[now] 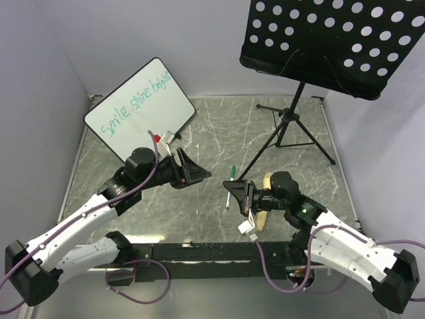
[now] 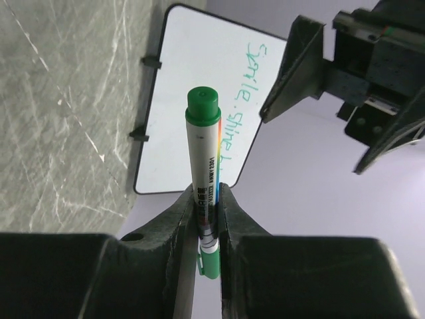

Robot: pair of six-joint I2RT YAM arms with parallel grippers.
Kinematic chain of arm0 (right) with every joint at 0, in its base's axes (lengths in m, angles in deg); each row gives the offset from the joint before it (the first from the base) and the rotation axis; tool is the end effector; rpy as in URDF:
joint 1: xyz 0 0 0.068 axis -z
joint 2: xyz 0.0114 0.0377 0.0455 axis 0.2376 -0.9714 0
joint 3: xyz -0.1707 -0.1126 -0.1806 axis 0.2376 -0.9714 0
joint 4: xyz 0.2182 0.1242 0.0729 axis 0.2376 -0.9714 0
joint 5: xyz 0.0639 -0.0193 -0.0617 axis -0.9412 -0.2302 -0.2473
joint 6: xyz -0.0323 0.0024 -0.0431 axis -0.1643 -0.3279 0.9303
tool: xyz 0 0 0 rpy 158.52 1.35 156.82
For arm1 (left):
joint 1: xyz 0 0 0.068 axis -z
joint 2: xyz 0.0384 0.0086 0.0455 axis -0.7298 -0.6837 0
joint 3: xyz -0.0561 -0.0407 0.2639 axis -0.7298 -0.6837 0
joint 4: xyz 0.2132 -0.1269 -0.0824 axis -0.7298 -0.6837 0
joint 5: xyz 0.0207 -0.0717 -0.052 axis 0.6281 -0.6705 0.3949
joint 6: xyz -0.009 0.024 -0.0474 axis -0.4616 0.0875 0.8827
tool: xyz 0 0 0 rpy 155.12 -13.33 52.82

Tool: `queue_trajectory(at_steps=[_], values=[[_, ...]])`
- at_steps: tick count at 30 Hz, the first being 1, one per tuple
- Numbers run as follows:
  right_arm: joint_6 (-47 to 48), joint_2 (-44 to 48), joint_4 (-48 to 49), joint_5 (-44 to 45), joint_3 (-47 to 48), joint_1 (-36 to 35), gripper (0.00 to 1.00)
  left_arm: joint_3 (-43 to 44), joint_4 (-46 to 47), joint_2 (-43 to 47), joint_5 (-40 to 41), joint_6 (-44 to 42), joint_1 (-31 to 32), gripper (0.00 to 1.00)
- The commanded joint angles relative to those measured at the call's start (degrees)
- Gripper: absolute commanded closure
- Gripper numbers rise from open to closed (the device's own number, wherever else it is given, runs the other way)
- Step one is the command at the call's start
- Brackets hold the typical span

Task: Write a sentence on the whiteboard
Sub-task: Insert the pen cap into the whiteboard marker.

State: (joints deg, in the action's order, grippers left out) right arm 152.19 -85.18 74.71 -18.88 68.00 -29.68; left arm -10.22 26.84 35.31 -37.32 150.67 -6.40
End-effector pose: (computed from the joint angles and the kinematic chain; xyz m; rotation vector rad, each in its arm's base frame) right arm 0.1123 0.1345 0.2564 -1.8371 -0.0434 -0.2808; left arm 0.1551 -0.1492 0.3230 -0.1341 2.1365 -1.5333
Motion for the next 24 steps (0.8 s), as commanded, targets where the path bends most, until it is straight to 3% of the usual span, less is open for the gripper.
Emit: queue_trajectory(at_steps=[1, 6, 10, 24], values=[[14.8, 5.2, -1.5, -4.1, -2.9, -2.4, 1.00, -1.0, 1.2, 0.9, 0.2, -1.3, -0.2, 0.27], [16.1, 16.2, -4.0, -9.9, -9.1, -7.9, 1.00, -2.6, 4.2, 1.3, -2.1, -1.3, -0.3, 0.27], [12.7, 25.0, -8.6, -6.0, -11.4, -16.9, 1.00, -5.1, 8.9, 1.1, -5.1, 0.2, -0.4, 0.27], [8.0, 20.2, -4.3, -1.9, -9.7, -19.7, 1.00, -6.5, 24.4, -7.9, -16.2, 5.4, 4.6, 0.30]])
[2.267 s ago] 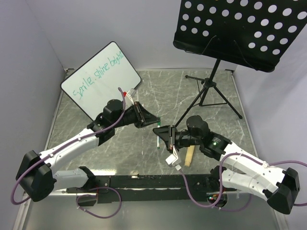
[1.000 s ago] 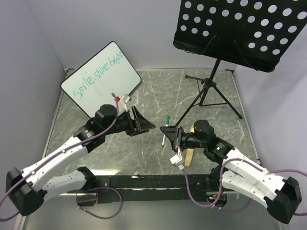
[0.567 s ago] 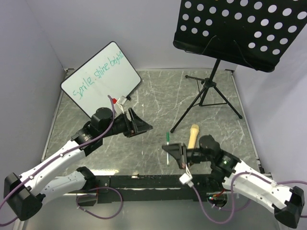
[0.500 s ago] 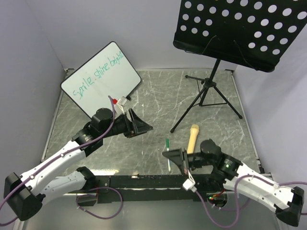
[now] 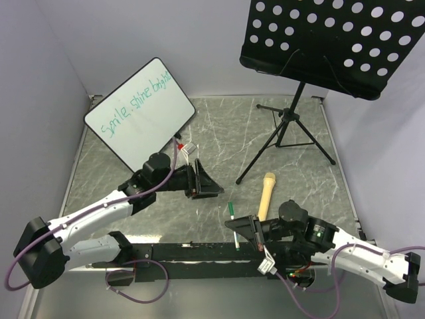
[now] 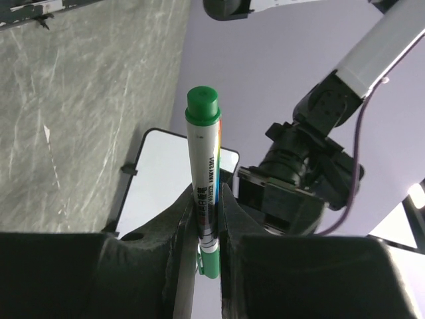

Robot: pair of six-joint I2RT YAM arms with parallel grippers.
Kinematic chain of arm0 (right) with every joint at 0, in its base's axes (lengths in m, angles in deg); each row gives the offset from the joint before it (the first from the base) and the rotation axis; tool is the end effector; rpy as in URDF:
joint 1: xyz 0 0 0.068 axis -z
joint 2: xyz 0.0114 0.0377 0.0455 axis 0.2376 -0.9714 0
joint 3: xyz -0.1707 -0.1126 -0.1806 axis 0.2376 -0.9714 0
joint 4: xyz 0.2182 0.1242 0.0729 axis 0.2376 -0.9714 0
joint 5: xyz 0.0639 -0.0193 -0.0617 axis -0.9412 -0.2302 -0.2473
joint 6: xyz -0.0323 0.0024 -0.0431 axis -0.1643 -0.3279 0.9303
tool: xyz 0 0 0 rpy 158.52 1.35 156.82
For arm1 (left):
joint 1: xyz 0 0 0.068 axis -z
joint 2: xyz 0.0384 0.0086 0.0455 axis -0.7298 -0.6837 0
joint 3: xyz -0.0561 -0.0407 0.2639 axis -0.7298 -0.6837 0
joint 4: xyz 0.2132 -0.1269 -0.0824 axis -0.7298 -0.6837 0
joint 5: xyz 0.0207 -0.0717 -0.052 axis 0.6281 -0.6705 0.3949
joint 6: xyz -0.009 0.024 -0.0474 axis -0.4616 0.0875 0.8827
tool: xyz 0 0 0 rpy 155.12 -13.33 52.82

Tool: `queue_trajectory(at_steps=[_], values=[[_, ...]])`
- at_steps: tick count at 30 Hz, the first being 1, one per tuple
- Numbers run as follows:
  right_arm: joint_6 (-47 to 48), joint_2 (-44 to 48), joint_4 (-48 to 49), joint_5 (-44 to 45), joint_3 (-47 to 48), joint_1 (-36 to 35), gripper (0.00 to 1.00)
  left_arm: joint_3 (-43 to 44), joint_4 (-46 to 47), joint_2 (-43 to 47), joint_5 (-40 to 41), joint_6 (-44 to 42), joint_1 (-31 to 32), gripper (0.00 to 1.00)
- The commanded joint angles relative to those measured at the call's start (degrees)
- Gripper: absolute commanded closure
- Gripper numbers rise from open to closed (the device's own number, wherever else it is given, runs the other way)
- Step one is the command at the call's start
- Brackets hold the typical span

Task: Write a sentence on the whiteboard
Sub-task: Insert the pen cap into the whiteboard marker.

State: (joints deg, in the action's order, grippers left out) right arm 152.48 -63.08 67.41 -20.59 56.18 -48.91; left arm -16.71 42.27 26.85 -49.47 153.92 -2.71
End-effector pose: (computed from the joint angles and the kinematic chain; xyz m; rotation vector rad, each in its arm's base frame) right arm 0.0358 0.1156 0.2199 -1.7400 -0.3854 -0.0513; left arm 0.1605 -0.1831 0.2803 0.0596 2.2392 -1.7686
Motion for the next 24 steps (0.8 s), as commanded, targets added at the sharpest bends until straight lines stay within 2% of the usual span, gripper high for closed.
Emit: queue_trajectory(at_steps=[1, 8, 15, 20, 22, 24], values=[[7.3, -2.1, 3.2, -0.1, 2.3, -0.5, 1.00, -0.1, 8.9, 0.6, -4.1, 2.1, 0.9, 0.30], [6.7, -4.8, 5.6, 0.9, 3.0, -0.5, 1.00, 1.2, 1.2, -1.8, -1.7, 0.4, 1.4, 0.32], [6.1, -6.8, 7.4, 1.9, 4.1, -0.5, 1.00, 4.2, 2.9, -6.5, -1.9, 0.8, 3.6, 0.38], [5.9, -6.9, 7.0, 2.3, 4.2, -0.5, 1.00, 4.5, 5.8, -7.7, -3.3, 2.0, 4.6, 0.51], [5.6, -6.9, 7.0, 2.6, 4.2, -0.5, 1.00, 4.3, 7.4, -7.9, -4.1, 2.6, 4.7, 0.60], [5.3, -7.1, 7.1, 3.1, 4.4, -0.5, 1.00, 4.2, 7.9, -8.1, -4.8, 2.9, 4.9, 0.61]])
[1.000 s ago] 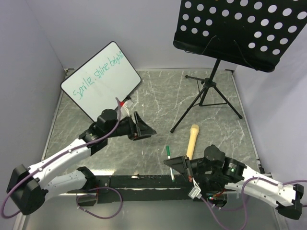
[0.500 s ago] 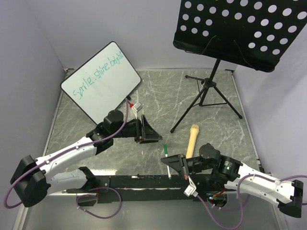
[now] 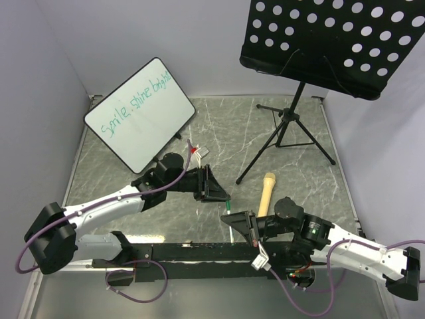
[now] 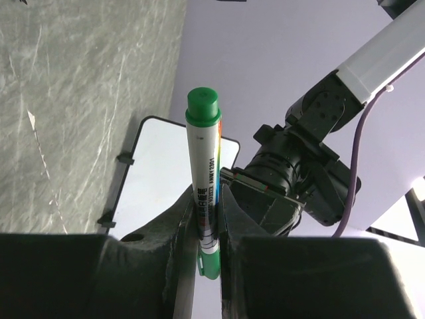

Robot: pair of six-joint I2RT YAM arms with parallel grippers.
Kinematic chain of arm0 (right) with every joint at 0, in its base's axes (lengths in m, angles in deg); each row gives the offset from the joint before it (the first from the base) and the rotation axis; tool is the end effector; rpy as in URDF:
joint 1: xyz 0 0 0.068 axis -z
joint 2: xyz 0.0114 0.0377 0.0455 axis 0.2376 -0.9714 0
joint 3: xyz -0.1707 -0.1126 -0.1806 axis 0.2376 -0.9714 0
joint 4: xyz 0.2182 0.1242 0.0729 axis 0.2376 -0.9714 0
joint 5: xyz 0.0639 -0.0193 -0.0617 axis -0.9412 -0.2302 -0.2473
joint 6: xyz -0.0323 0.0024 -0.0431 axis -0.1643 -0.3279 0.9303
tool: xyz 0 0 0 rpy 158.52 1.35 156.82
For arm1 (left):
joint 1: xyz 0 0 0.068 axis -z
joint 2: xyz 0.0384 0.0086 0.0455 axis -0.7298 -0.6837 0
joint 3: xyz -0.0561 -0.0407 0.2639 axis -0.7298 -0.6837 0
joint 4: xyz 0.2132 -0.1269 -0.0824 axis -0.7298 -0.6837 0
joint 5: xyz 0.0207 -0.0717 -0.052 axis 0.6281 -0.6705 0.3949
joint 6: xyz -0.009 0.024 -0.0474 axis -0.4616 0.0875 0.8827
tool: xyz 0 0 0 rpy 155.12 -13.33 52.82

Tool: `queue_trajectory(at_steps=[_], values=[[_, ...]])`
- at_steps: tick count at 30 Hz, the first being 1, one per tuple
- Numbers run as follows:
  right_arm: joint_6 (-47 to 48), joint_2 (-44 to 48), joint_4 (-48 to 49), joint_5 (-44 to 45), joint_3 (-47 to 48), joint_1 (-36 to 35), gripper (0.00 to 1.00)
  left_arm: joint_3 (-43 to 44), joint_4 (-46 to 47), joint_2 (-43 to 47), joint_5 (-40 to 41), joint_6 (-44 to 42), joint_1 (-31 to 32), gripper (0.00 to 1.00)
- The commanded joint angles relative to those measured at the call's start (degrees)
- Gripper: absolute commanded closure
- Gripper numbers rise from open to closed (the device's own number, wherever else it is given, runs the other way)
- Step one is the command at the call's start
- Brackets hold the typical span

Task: Write a sentence on the whiteboard
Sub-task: Insert the pen cap into the whiteboard marker.

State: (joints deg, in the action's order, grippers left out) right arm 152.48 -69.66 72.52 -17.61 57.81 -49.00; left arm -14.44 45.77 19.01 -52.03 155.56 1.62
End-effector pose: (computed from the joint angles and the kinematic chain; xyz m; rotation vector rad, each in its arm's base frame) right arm 0.0442 0.1291 0.2262 -1.7535 -0.3531 -0.0973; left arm 0.1625 -0.2150 0.2681 0.1386 2.3337 -1.8352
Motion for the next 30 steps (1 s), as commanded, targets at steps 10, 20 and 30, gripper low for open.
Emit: queue_trajectory(at_steps=[10, 20, 30], values=[[4.1, -2.7, 3.7, 2.0, 3.7, -0.3, 1.00, 1.8, 4.4, -0.7, -3.3, 1.3, 1.3, 0.60], [3.0, -4.2, 3.0, 4.2, 4.8, -0.1, 1.00, 1.5, 4.5, -0.2, -2.7, 1.4, 1.7, 0.99], [3.9, -14.9, 5.9, -1.0, 10.2, 13.9, 1.00, 4.0, -0.2, 0.8, -0.4, -1.6, 2.0, 0.99]])
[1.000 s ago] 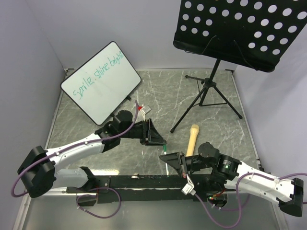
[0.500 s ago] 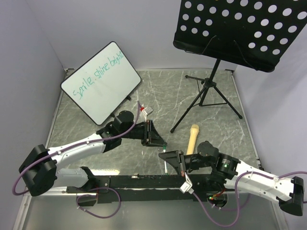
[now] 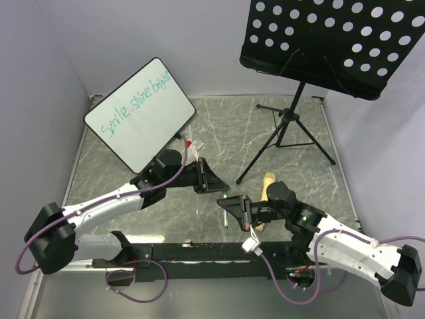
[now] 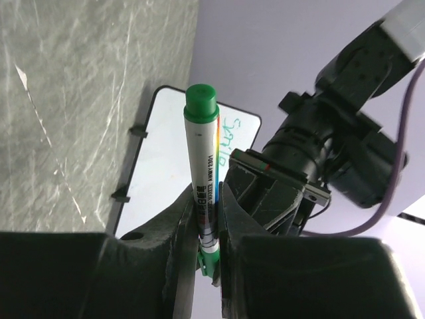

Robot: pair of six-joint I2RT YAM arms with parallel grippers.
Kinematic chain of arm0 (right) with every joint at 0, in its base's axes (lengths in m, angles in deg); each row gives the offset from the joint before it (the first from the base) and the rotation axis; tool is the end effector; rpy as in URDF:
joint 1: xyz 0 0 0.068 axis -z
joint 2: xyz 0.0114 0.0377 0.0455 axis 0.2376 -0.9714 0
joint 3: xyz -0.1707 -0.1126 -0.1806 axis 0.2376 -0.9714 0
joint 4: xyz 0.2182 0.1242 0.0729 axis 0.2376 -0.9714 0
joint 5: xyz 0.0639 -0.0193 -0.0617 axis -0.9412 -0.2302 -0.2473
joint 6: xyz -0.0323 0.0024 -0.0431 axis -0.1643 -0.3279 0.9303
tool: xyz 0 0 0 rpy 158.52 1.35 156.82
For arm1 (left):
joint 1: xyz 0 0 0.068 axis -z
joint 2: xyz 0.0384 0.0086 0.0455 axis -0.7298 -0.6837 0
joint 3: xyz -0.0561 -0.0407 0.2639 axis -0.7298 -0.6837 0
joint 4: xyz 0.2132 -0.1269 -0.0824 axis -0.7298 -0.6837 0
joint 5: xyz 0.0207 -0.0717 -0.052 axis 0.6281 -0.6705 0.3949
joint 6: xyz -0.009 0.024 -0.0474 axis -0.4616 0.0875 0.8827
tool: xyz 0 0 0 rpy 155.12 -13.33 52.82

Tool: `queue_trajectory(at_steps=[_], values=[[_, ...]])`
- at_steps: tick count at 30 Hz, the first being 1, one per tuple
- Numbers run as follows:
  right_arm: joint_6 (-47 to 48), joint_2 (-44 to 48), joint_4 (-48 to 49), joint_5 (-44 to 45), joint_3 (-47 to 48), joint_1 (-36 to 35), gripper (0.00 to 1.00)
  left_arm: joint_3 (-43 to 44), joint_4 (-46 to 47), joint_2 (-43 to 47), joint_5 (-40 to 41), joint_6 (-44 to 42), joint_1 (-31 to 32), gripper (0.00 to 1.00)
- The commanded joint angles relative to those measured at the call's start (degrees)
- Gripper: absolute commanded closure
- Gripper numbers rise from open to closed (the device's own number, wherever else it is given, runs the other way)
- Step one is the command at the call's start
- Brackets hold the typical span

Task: Write a sentence on the whiteboard
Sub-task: Insert the pen cap into the whiteboard marker.

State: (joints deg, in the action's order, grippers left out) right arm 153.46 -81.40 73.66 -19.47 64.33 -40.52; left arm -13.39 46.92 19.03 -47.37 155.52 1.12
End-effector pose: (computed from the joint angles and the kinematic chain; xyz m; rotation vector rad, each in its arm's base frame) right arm 0.0778 0.1437 0.2420 -1.8267 -0.2377 -0.1444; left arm 0.1686 -0.2147 0.2761 0.0722 2.2605 -1.7902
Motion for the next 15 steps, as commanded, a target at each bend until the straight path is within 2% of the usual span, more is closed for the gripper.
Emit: queue_trajectory(at_steps=[1, 4, 6, 7, 8, 11, 14, 15], values=[[2.9, -4.0, 4.9, 0.5, 4.3, 5.8, 1.00, 3.2, -1.4, 0.6, -5.1, -1.8, 2.5, 0.99], [2.1, -4.7, 4.8, -0.3, 5.1, 6.4, 1.00, 3.0, -2.4, 0.7, -4.0, -1.9, 1.9, 0.99], [2.9, -3.3, 3.4, -2.3, 4.8, 6.4, 1.00, 1.3, -0.4, 1.8, -3.1, 0.2, -0.9, 0.99], [3.1, -2.9, 3.1, -3.0, 4.1, 6.4, 1.00, 0.7, 0.6, 3.0, -3.1, 0.8, -2.2, 0.93], [3.8, -2.2, 2.3, -3.9, 3.9, 6.4, 1.00, 1.1, 0.4, 3.6, -2.9, 1.0, -5.1, 0.71], [4.8, -0.3, -1.4, -6.0, 3.1, 5.2, 1.00, 5.4, -4.8, 5.2, -0.8, -1.9, -9.6, 0.41], [4.8, -0.1, -1.8, -6.1, 2.4, 3.9, 1.00, 10.4, -9.2, 5.2, -0.4, -4.9, -13.9, 0.36], [3.1, -1.6, -0.8, -4.8, 2.7, 3.2, 1.00, 15.3, -17.0, 5.2, 3.5, -11.6, -16.6, 0.34]])
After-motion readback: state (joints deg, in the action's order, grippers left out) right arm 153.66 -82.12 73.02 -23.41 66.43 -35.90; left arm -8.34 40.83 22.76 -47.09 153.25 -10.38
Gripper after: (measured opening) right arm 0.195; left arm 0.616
